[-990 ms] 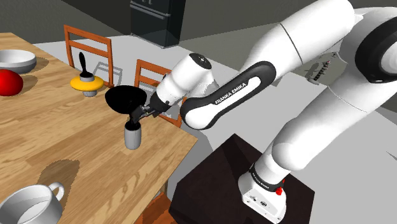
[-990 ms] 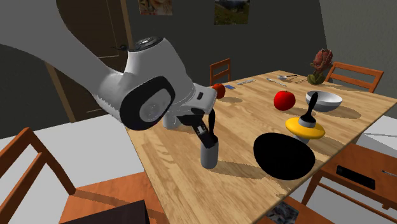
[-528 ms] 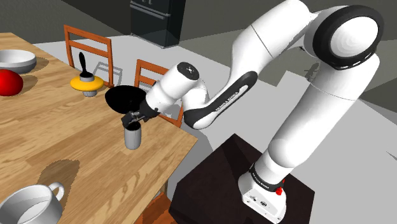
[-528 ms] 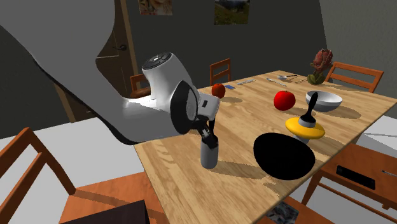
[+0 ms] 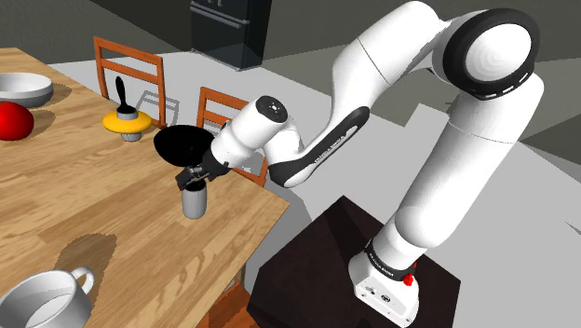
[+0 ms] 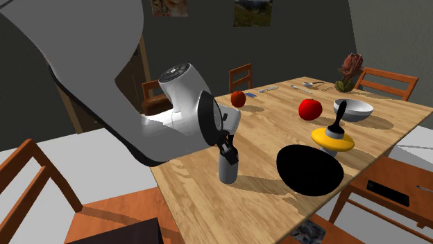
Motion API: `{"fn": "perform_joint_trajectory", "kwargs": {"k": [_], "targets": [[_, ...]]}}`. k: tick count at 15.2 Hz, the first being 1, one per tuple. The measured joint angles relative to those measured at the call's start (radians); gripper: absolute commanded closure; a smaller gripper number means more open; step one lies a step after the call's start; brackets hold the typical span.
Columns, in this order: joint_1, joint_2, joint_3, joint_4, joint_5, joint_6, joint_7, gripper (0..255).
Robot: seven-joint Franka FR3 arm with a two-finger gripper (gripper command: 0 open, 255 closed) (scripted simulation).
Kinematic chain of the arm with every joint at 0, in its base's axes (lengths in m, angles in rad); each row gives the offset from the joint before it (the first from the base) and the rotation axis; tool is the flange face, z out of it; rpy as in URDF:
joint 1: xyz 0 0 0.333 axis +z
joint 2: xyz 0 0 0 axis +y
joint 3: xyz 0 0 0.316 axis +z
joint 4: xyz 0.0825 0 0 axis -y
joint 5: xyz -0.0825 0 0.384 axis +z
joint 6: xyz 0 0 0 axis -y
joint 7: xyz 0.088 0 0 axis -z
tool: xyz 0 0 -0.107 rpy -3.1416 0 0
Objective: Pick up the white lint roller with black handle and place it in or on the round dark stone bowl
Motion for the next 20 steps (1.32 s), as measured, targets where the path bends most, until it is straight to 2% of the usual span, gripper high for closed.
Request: {"fn": "perform_joint_trajectory", "kwargs": {"k": [1,11,12,14,18,20], "targets": [[0.0,0.0,0.0,0.0,-0.001,0.0,0.001,255],[0.0,0.0,-0.001,0.001,-0.002,0.0,0.001,255],[-0.01,-0.006,0.013,-0.003,0.022,-0.003,-0.019,255],[-0.057,-0.035,0.076,-0.022,0.129,-0.011,-0.11,255],[-0.153,-0.099,0.214,-0.05,0.432,-0.034,-0.362,255],[-0.167,-0.126,0.248,-0.051,0.566,-0.052,-0.467,255]]}}
